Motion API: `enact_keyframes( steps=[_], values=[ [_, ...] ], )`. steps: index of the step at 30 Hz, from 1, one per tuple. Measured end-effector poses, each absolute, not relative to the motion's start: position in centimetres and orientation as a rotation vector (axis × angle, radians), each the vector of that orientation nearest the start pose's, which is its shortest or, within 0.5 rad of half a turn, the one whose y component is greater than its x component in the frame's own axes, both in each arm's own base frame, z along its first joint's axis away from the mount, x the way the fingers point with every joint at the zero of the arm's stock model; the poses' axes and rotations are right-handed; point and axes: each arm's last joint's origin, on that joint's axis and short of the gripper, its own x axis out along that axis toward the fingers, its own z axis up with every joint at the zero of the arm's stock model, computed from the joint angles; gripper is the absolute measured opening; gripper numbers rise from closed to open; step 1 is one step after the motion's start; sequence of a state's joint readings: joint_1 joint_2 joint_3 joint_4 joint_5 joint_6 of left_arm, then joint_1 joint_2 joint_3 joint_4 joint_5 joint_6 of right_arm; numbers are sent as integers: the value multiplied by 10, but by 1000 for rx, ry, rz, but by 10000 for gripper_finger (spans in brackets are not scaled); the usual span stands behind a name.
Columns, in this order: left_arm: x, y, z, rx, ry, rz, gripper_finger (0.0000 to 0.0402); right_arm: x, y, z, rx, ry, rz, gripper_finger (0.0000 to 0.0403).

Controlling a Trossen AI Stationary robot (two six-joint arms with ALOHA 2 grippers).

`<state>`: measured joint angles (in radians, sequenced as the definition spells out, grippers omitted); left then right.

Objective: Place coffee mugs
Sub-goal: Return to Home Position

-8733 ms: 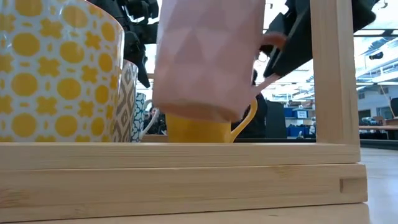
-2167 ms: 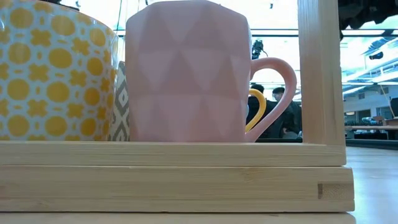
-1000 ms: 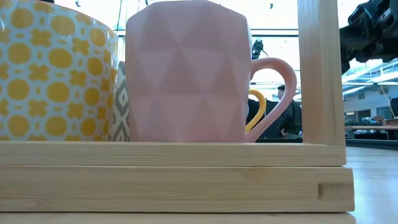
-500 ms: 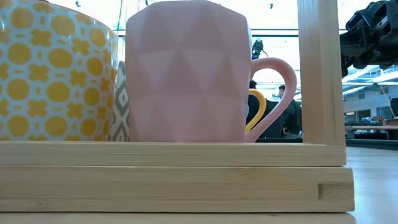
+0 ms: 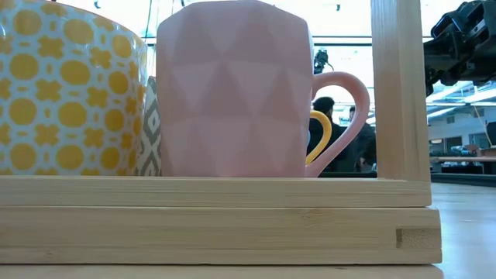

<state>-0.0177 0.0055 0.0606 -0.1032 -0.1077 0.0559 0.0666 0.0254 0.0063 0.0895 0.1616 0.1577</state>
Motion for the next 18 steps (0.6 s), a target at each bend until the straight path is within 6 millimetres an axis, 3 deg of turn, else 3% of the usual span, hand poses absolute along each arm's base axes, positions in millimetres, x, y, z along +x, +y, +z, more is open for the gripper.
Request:
enact_keyframes(
  steps=[18],
  values=[
    [94, 2, 172, 61, 66, 91, 215, 98, 2, 172, 165, -76, -89, 177]
  ],
)
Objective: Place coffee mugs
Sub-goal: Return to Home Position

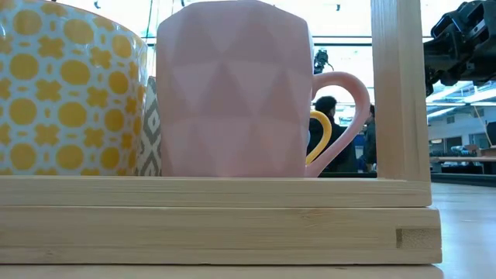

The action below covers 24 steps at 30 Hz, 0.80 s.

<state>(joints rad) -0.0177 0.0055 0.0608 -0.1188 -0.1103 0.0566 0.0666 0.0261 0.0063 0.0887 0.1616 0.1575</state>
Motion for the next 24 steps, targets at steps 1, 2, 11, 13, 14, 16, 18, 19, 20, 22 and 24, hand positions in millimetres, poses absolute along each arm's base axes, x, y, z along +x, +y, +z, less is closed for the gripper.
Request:
enact_keyframes(
  steps=[1, 2, 11, 13, 14, 16, 18, 19, 20, 22, 24],
  values=[
    [94, 2, 172, 64, 67, 91, 215, 98, 2, 172, 164, -76, -90, 177],
    [94, 2, 172, 65, 67, 91, 215, 98, 2, 172, 164, -76, -92, 177],
    [94, 2, 172, 68, 68, 91, 215, 98, -1, 171, 140, -68, -195, 177],
    [94, 2, 172, 68, 68, 91, 215, 98, -2, 170, 127, -62, -218, 177],
    [94, 2, 172, 68, 68, 91, 215, 98, -2, 170, 115, -57, -226, 177],
    [94, 2, 172, 68, 69, 91, 215, 98, -2, 170, 95, -53, -226, 177],
    [94, 2, 172, 68, 69, 91, 215, 98, -2, 170, 85, -52, -225, 177],
    [94, 2, 172, 68, 69, 91, 215, 98, -2, 170, 83, -51, -223, 177],
    [94, 2, 172, 68, 69, 91, 215, 98, -2, 170, 82, -51, -223, 177],
    [94, 2, 172, 69, 69, 91, 215, 98, -2, 170, 82, -51, -222, 177],
    [94, 2, 171, 69, 69, 91, 215, 98, -2, 170, 82, -51, -222, 177]
  ],
)
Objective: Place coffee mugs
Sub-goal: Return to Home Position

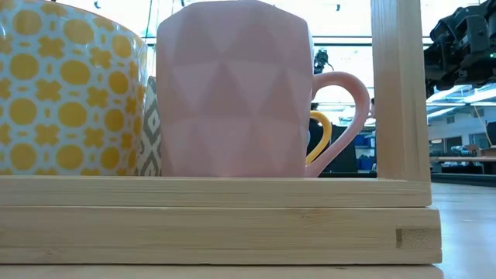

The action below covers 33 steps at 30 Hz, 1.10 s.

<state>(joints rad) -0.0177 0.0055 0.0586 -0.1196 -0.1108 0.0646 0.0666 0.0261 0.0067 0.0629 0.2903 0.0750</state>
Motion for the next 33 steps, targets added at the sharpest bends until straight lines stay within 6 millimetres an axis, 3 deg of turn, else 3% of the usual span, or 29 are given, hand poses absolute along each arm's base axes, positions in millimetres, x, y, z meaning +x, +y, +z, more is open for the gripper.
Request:
enact_keyframes(
  steps=[33],
  values=[
    [94, 2, 179, 63, -16, 94, 215, 98, -2, 170, 83, -54, -218, 177]
  ],
)
